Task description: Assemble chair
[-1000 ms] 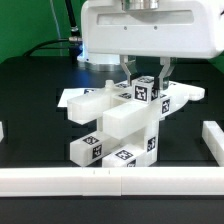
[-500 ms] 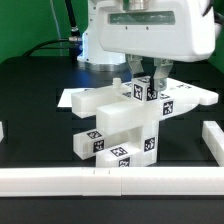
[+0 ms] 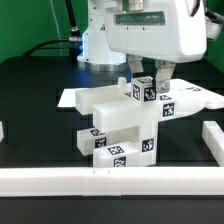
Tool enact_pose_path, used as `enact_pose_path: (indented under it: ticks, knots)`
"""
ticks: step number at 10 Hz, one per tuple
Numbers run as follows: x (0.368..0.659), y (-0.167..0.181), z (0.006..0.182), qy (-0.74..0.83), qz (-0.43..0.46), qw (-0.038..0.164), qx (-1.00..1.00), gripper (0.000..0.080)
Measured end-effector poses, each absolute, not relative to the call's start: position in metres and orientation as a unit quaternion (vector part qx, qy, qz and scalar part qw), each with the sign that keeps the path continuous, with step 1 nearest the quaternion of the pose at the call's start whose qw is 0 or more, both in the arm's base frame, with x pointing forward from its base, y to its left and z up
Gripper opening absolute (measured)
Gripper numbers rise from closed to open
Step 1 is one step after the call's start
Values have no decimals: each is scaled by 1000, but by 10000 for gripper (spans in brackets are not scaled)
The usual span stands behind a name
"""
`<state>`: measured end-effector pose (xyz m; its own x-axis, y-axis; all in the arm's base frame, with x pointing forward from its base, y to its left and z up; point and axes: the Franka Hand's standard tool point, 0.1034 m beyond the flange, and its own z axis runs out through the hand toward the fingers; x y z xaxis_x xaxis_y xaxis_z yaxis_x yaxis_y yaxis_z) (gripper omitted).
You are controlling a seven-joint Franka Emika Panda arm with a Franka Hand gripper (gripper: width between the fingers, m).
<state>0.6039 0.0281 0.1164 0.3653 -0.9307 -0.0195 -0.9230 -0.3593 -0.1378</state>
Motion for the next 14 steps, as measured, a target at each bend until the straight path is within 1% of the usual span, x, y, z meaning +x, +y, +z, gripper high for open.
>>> enact_pose_path:
  ticks: [1,2,3,4,7,11,13,14]
  knots:
    - [604,28,116,563,-31,62,-824,617]
    - [604,28,116,561,-31,62,-825,639]
    - [604,29,118,531,-33,60,-844,639]
    - [603,32,124,509,-36,63,-858,648]
    - [577,35,139,499,-31,74,-863,648]
    - [578,35,136,475,-33,71,-876,648]
    - [567,38,132,393,-49,66,-916,648]
    - [558,42,129,306,-56,62,-948,648]
